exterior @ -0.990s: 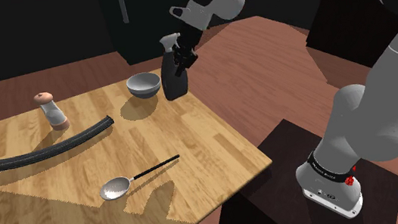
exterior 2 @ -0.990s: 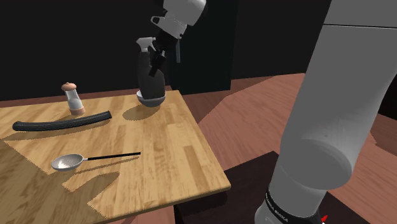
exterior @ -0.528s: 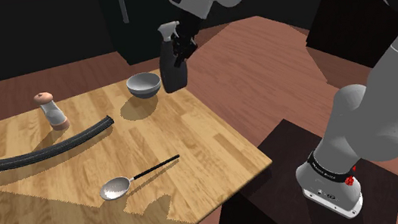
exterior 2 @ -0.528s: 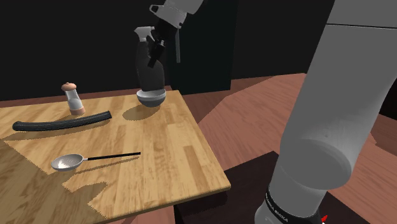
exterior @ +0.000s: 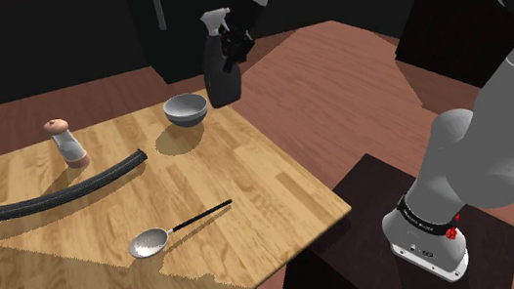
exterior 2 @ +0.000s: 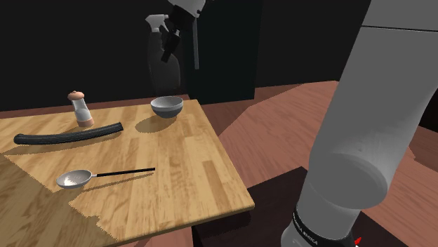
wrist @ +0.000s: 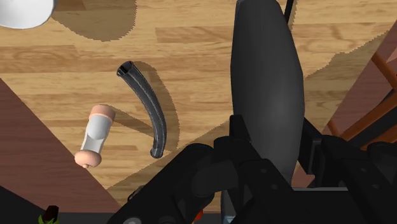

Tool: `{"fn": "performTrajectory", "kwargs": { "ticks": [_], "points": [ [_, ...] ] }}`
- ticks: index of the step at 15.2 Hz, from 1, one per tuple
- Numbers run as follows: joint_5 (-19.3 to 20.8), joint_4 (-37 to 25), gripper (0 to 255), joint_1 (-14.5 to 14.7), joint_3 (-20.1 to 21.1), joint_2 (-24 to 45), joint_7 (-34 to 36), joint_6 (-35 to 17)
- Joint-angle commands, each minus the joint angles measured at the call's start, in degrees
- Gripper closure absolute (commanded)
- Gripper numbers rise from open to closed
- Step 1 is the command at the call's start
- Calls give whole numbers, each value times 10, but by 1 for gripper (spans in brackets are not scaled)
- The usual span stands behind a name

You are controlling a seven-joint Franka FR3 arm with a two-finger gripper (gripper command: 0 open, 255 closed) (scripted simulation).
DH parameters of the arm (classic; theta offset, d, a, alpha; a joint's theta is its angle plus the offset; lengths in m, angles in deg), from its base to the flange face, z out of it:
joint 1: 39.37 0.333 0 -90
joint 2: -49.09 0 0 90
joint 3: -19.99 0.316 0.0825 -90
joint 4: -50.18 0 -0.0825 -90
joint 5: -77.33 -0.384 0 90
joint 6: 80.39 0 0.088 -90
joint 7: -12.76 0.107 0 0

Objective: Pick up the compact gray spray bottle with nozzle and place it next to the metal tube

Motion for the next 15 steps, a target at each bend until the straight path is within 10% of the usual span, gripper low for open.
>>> {"fn": "performTrajectory", "kwargs": {
  "ticks": [1,15],
  "points": [
    [3,-14,255,-1,-1,-1,7,14],
    [-41,-133,255,9,11,140,11,-7]
  ]
}}
